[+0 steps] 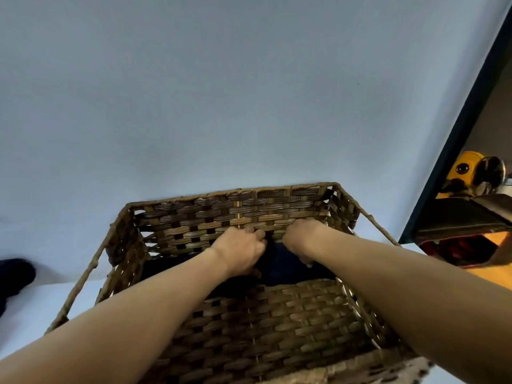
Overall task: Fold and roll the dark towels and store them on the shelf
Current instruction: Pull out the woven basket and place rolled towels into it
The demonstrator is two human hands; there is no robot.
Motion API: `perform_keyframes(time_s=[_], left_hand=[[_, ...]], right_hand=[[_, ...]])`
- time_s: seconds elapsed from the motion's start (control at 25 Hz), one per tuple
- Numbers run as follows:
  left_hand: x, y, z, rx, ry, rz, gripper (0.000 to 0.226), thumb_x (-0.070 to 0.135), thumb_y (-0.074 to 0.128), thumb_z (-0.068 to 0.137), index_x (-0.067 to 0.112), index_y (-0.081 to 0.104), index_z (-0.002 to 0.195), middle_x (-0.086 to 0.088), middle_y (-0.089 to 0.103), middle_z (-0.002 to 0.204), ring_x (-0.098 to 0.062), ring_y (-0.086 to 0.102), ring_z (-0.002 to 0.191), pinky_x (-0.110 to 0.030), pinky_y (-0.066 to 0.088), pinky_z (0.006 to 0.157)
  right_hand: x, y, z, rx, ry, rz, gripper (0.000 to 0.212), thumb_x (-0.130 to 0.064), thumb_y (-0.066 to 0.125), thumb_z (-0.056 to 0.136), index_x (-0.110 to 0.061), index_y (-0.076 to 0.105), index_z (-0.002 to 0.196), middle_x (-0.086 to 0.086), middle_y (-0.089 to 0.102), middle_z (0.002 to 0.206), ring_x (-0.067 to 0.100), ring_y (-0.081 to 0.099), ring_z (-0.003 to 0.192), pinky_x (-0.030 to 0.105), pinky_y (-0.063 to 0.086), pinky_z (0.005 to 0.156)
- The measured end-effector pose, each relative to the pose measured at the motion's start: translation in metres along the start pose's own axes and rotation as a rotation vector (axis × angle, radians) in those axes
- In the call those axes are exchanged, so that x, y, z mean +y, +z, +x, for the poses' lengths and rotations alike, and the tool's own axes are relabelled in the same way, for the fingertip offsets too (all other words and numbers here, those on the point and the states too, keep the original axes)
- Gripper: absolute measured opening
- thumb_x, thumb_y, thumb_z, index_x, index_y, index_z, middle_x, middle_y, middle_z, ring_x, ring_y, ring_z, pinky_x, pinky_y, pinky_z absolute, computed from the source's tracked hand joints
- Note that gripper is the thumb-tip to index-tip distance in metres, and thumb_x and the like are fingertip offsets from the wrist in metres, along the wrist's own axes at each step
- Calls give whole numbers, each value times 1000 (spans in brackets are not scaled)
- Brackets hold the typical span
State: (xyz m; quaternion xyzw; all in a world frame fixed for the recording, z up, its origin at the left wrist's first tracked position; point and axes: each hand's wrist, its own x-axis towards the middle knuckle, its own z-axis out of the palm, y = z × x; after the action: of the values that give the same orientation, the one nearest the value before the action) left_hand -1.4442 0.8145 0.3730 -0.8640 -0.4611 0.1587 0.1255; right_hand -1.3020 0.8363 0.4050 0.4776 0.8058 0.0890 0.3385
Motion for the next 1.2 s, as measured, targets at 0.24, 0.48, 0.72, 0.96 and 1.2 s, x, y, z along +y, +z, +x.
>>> perform_keyframes(time_s=[0.24,0.48,0.72,0.96,1.2], left_hand=[[-29,-25,-17,-163,-63,-281,72,67,70,69,15,58,118,-7,63,115,-28,61,104,-39,54,80],[-42,-3,-45,-397,-101,25,65,45,74,79,10,50,129,-10,55,129,-31,56,115,-44,52,83],[-34,1,-43,-332,-111,48,62,34,71,85,7,45,134,-11,54,131,-31,55,117,-38,46,76],[-54,-49,-89,-155,-299,-377,38,37,64,89,11,59,115,-10,60,113,-26,60,98,-34,49,76],[-110,-40,-253,324,-525,-377,25,22,53,92,18,63,115,-2,59,111,-22,54,107,-37,48,84]], right_hand=[[-22,-5,12,55,150,-219,26,-15,54,92,-11,66,115,4,65,114,26,67,96,30,48,50],[-37,-20,15,95,-149,-16,64,-43,72,82,-10,51,132,11,54,130,32,54,117,42,51,88],[-36,-12,16,167,-230,-54,60,-37,71,84,-5,49,130,15,55,128,33,56,113,41,51,86],[-43,-81,-47,378,-105,-81,25,-21,53,94,-16,56,118,6,60,116,28,61,104,36,43,73],[-162,-181,-119,680,-192,263,27,-23,45,93,-22,54,119,3,56,110,24,54,95,33,38,72]])
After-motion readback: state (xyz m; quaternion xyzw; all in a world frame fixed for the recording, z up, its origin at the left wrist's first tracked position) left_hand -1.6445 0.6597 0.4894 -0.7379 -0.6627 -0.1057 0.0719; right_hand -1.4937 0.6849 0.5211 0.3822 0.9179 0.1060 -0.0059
